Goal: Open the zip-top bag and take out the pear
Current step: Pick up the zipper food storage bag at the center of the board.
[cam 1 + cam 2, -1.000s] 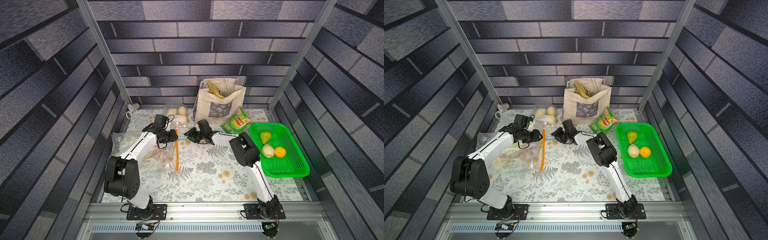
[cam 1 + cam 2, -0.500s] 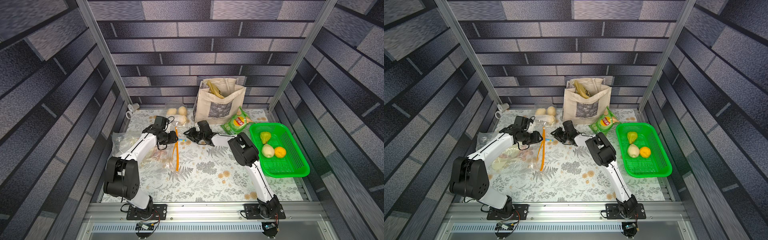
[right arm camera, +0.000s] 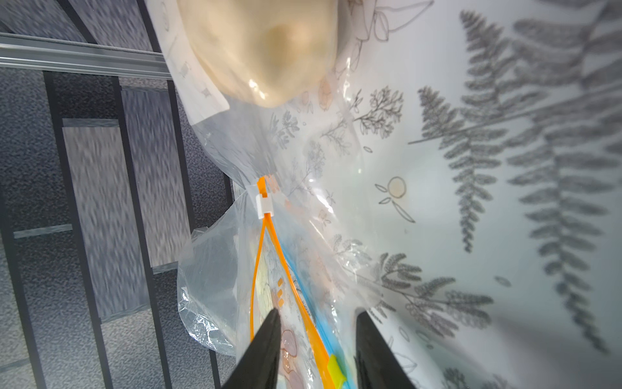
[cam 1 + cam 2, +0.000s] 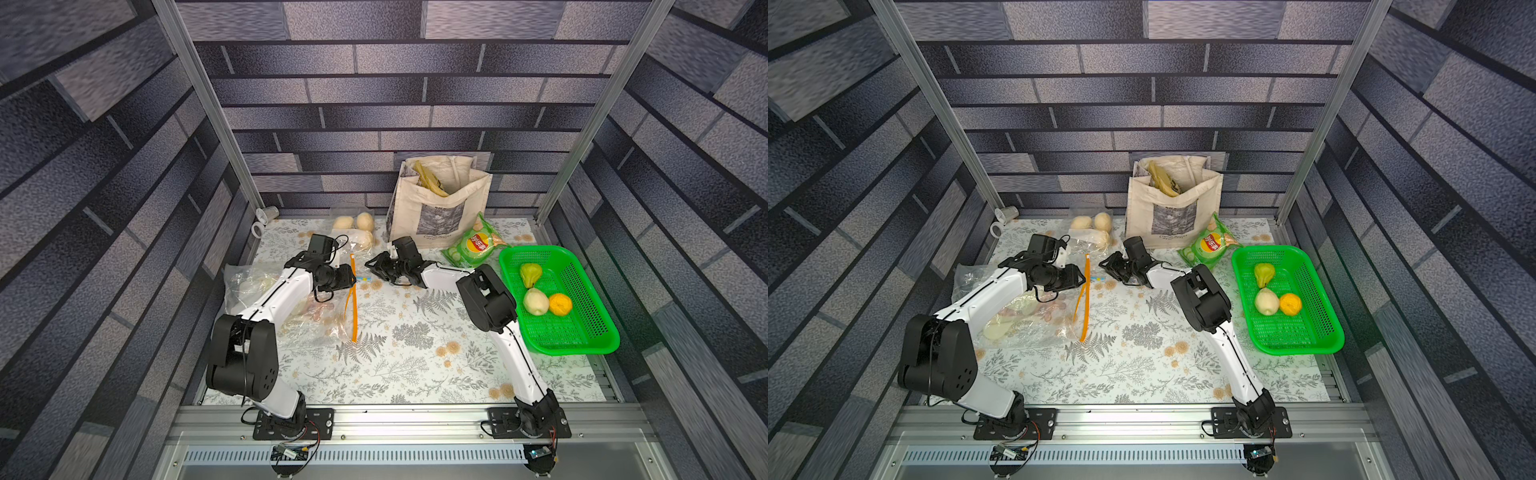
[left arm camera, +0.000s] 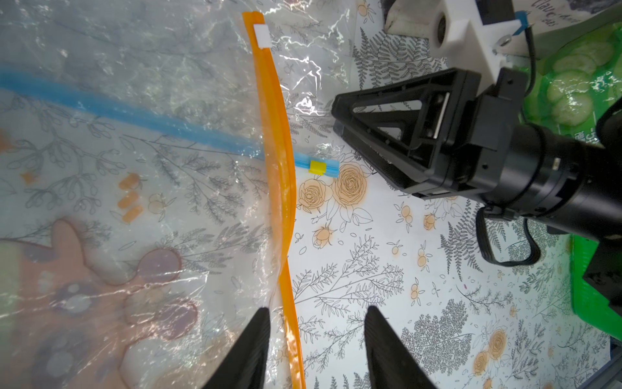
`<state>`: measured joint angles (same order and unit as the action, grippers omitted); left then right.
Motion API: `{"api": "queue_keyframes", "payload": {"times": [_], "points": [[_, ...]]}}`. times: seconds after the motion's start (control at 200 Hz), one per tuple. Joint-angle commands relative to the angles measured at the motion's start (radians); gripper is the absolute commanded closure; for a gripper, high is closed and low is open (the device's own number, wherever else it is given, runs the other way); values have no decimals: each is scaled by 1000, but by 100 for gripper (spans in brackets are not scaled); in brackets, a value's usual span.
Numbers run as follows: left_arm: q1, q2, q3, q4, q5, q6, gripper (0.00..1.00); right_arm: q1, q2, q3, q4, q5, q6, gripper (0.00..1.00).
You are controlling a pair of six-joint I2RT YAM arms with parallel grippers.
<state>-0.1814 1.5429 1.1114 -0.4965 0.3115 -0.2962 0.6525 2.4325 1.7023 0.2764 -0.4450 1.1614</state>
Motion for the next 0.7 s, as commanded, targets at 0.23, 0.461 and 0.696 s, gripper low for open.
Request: {"api": "queue_keyframes", "payload": {"times": [0.23, 0.461, 0.696], "points": [[10, -36, -7, 3, 12, 19, 52, 7, 33, 58, -164, 20, -36, 78], [9, -39, -3, -8, 8, 20, 52, 7, 33, 70, -174, 31, -71, 100], [4, -78, -6, -24, -27, 5, 52, 6, 30, 86, -117, -18, -84, 100]]}}
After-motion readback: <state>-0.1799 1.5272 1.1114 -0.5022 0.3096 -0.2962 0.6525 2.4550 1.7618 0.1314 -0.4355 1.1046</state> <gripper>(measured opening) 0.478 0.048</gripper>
